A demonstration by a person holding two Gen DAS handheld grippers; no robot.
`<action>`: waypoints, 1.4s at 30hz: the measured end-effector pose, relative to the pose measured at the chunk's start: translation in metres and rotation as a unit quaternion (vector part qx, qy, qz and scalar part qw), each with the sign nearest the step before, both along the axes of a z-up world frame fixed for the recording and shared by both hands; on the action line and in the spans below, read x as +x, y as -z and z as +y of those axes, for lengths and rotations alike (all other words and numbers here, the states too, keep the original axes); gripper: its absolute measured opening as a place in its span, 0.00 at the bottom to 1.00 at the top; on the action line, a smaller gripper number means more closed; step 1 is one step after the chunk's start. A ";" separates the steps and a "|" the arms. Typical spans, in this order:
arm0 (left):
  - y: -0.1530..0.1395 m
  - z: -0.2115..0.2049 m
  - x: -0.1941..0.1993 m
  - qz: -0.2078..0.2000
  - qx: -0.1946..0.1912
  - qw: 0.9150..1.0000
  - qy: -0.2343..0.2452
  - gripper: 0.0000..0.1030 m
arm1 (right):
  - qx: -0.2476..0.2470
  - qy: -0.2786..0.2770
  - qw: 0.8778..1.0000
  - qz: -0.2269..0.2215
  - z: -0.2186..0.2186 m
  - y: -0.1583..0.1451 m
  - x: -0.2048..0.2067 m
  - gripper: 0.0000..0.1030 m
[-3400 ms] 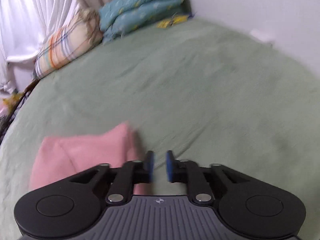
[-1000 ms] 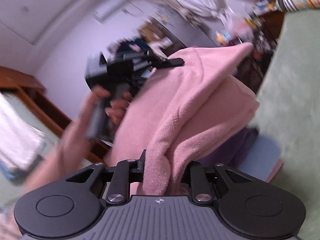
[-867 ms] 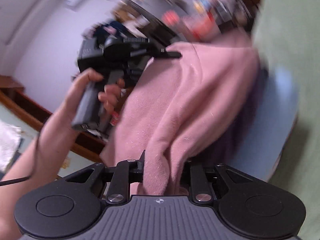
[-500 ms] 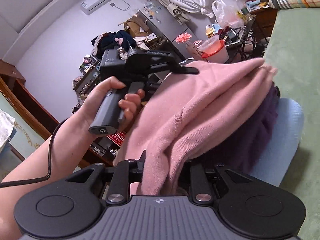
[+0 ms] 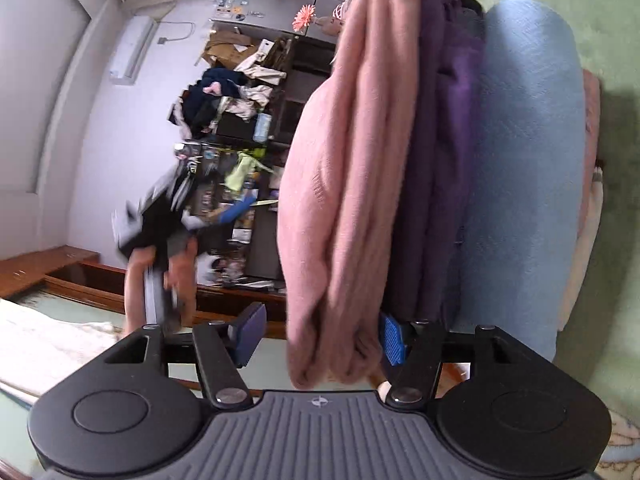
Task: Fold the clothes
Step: 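Lift the pink bundle with both tools and carry it to the clothes stack, then lower the pink bundle onto the purple and blue clothes stack with both tools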
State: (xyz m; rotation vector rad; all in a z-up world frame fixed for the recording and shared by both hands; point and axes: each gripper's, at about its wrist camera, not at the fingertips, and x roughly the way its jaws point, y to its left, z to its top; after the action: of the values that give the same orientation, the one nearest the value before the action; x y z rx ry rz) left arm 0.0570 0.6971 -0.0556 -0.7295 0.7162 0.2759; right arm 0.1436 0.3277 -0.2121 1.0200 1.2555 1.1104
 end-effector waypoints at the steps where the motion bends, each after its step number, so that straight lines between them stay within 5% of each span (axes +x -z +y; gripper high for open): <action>1: 0.007 -0.005 -0.019 -0.018 -0.024 1.000 -0.007 0.64 | 0.004 -0.005 1.000 0.008 0.003 0.004 0.000 0.55; 4: 0.042 -0.020 -0.071 -0.058 -0.097 0.993 -0.037 0.64 | 0.001 -0.035 0.999 0.003 0.009 0.006 0.001 0.53; 6: 0.065 -0.025 -0.090 -0.067 -0.126 0.988 -0.052 0.64 | -0.009 -0.044 0.999 -0.006 0.011 0.001 -0.001 0.19; 9: 0.104 -0.040 -0.117 -0.058 -0.146 0.985 -0.078 0.64 | -0.034 -0.029 0.999 -0.003 0.010 -0.010 -0.003 0.17; 15: 0.136 -0.048 -0.142 -0.131 -0.194 0.968 -0.096 0.64 | -0.051 0.004 0.999 0.003 0.001 -0.042 -0.009 0.24; 19: 0.151 -0.049 -0.144 -0.149 -0.228 0.956 -0.107 0.64 | -0.009 0.016 0.998 0.068 -0.007 -0.023 -0.012 0.27; 21: 0.153 -0.051 -0.149 -0.156 -0.231 0.954 -0.112 0.64 | 0.045 0.027 0.991 0.124 -0.008 -0.006 -0.014 0.39; 25: 0.158 -0.049 -0.155 -0.167 -0.240 0.948 -0.125 0.64 | 0.059 0.034 0.990 0.126 -0.006 0.004 -0.012 0.45; 29: 0.162 -0.045 -0.158 -0.170 -0.240 0.946 -0.140 0.64 | 0.061 0.040 0.993 0.095 -0.016 0.005 -0.017 0.43; 32: 0.169 -0.041 -0.156 -0.169 -0.251 0.939 -0.160 0.64 | 0.047 0.026 0.996 0.069 -0.010 -0.002 -0.017 0.19; 41: 0.194 -0.042 -0.129 -0.215 -0.310 0.906 -0.193 0.63 | 0.062 0.033 0.995 0.077 -0.011 -0.009 -0.009 0.17; 42: 0.195 -0.044 -0.126 -0.221 -0.312 0.904 -0.193 0.48 | 0.064 0.034 0.994 0.080 -0.011 -0.009 -0.009 0.17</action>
State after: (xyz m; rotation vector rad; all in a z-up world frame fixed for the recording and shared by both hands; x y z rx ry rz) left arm -0.0694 0.6533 -0.2502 -1.4993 0.2032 0.2245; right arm 0.1347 0.3168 -0.2031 1.2593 1.2785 1.0843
